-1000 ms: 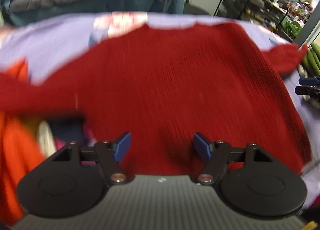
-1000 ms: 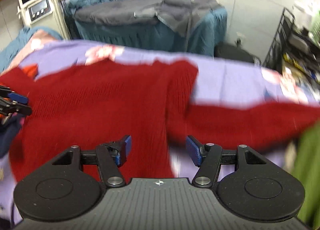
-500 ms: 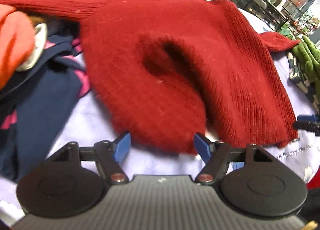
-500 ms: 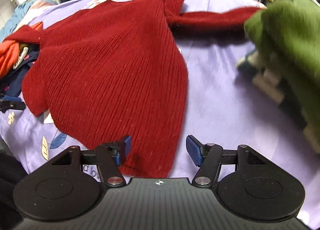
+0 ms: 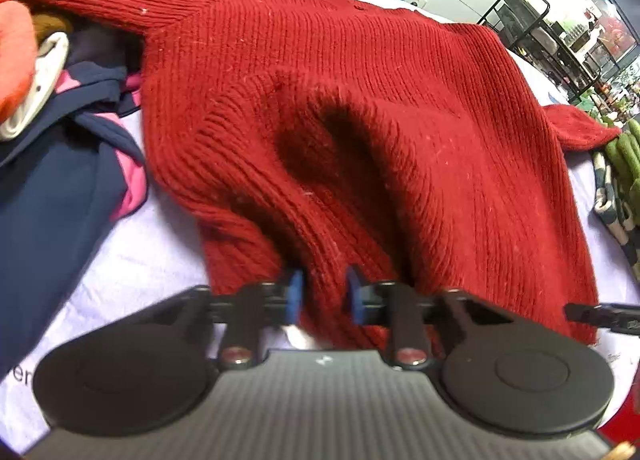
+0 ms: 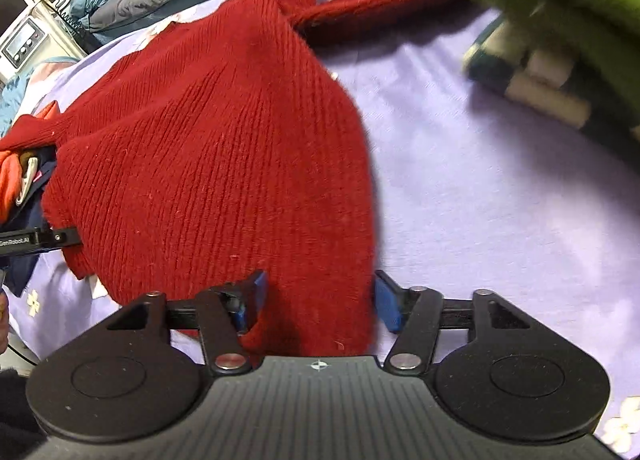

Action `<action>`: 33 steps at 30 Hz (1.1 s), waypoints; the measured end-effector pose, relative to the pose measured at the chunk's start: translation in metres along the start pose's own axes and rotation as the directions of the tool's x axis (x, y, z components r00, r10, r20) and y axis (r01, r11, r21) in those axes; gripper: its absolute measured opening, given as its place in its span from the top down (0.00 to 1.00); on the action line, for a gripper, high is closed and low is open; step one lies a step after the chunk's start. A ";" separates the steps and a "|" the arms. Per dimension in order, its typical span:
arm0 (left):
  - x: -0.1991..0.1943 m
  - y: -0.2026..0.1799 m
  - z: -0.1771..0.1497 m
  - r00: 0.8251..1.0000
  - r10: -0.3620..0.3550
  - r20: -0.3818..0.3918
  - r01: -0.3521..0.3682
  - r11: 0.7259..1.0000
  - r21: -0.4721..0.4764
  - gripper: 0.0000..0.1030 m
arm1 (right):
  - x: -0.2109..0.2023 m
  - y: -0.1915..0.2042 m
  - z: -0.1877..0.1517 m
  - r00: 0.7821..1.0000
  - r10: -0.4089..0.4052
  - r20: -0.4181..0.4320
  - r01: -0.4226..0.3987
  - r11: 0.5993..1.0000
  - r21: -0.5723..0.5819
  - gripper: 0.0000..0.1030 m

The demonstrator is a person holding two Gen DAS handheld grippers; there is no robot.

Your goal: Fold small clothes

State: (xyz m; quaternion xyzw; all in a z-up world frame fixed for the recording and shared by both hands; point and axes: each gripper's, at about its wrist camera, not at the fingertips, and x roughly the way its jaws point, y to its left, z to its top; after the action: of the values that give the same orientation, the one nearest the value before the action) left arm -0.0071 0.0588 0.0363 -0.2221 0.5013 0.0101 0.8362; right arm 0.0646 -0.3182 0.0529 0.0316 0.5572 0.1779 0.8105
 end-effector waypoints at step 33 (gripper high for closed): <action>-0.144 0.085 0.035 0.982 0.120 -0.144 -0.115 0.992 0.048 0.53 | -0.065 0.032 0.023 0.996 -0.081 -0.047 0.071 0.979 -0.191 0.42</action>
State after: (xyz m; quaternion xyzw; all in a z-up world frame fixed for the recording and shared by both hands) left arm -0.0701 0.1783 0.1407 -0.1757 0.5737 0.0332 0.7993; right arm 0.0571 -0.3055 0.1273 -0.0716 0.5604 0.1995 0.8007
